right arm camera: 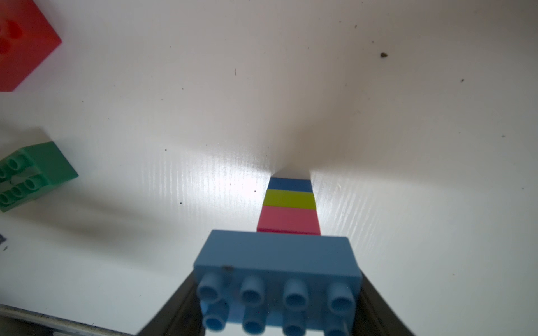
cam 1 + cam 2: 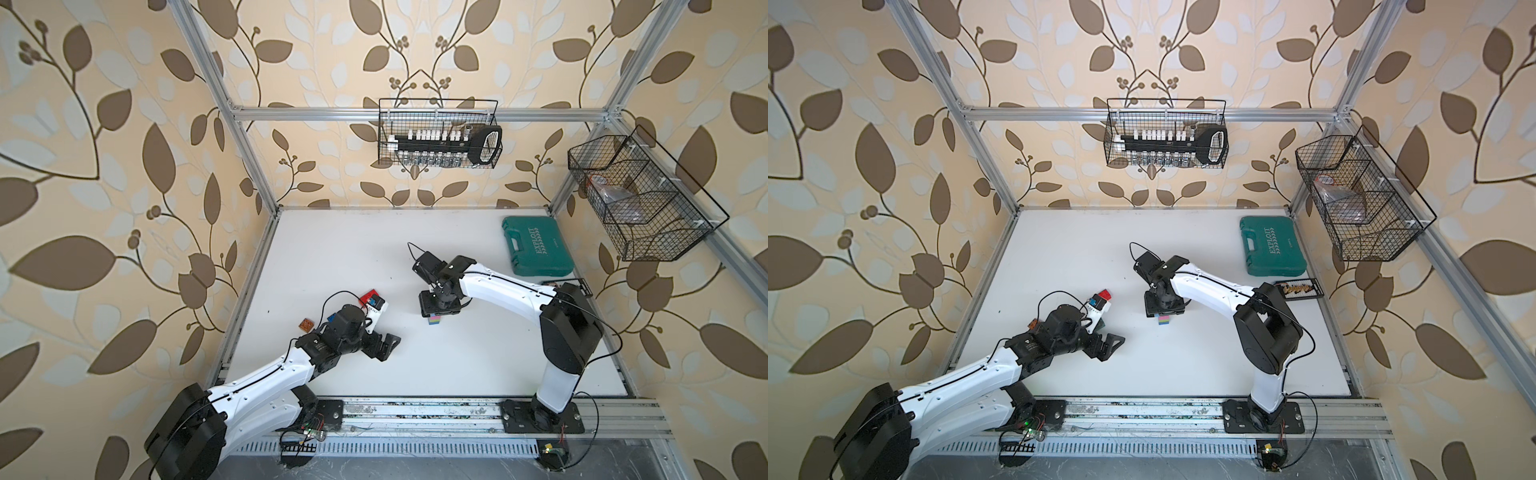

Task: Assemble a spoon with lego
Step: Assemble the lego brick with the lego brick.

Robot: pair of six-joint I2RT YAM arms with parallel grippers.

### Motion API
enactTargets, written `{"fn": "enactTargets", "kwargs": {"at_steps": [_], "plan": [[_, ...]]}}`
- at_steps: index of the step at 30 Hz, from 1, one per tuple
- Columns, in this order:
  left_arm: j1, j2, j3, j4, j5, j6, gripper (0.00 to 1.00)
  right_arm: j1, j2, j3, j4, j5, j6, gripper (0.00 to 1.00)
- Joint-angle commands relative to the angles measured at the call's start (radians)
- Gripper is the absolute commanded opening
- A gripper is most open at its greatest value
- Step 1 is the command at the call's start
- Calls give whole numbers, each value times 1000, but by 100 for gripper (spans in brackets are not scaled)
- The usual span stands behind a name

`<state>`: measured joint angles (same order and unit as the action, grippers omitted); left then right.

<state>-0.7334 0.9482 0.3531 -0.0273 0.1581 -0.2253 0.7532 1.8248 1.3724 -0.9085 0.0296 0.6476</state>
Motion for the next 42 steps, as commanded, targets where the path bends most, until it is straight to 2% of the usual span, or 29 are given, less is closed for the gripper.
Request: {"fn": "enactTargets", "kwargs": {"at_steps": [1, 7, 12, 31, 42], "plan": [[-4, -5, 40, 15, 3, 3, 99, 18, 50, -48, -68, -24, 7, 28], [-4, -5, 40, 12, 4, 3, 99, 23, 70, -63, -55, -34, -26, 28], [-4, -14, 35, 13, 1, 0, 99, 1, 77, -127, 16, -93, 3, 28], [-4, -12, 35, 15, 2, 0, 99, 14, -15, 113, -126, 25, -13, 28], [-4, -9, 37, 15, 4, 1, 99, 21, -38, 13, -84, 16, 26, 28]]}}
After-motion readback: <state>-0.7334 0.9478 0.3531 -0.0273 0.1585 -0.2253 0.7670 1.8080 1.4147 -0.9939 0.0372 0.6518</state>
